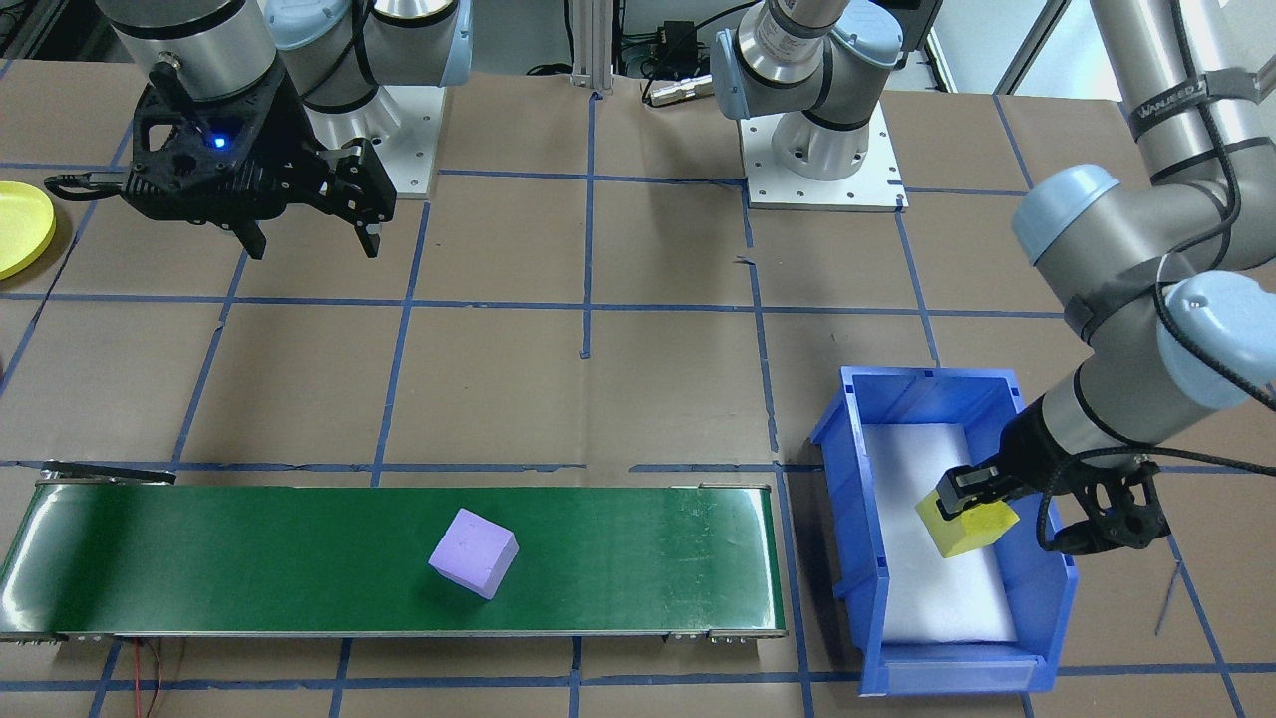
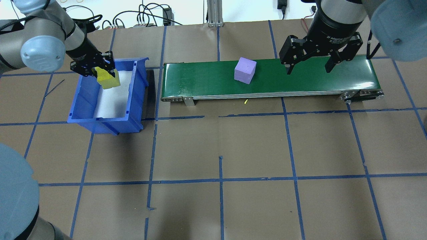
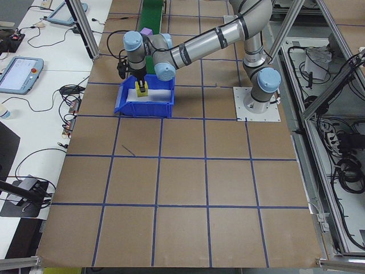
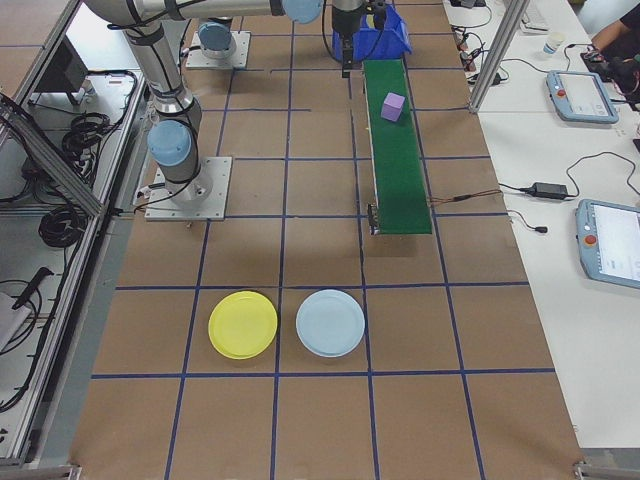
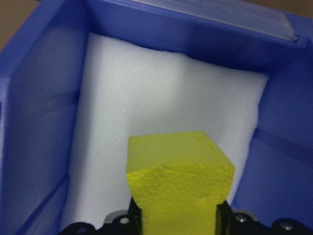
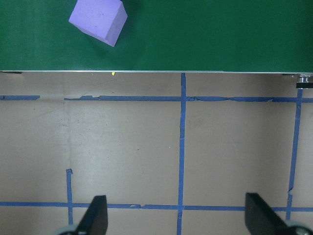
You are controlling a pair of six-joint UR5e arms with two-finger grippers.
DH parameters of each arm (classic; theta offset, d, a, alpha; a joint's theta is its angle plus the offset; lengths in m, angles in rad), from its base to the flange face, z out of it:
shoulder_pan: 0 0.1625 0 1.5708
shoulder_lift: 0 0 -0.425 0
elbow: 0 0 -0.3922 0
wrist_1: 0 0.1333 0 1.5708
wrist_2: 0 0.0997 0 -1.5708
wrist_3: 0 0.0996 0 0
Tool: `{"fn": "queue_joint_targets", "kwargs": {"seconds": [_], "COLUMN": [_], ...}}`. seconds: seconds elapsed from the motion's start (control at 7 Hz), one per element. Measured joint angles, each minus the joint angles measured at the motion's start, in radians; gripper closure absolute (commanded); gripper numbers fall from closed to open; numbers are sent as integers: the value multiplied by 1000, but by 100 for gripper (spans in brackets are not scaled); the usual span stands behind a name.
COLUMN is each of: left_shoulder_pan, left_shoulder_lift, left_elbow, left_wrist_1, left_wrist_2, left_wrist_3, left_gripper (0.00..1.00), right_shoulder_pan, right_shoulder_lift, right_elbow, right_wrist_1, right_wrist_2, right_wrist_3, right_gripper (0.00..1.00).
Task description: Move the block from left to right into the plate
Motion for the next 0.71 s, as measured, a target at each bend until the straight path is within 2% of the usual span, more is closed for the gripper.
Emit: {"fn": "queue_joint_targets", "kwargs": {"seconds": [0.29,0.71], "left_shoulder_pan": [-45,-171], "left_shoulder_lift": [63,95], "left_elbow": [3,5], "left_wrist_1": [-84,-115], "left_wrist_2": [-3,5], "left_wrist_3": [6,18], "left_gripper": [82,82], "right_shoulder_pan": [0,0], "right_shoulder_lift": [-1,-1], "right_elbow": [4,6], "right_wrist_1": [-1,-1], "right_wrist_2": [2,2], "right_wrist_3": [0,1], "right_gripper": [0,0]}}
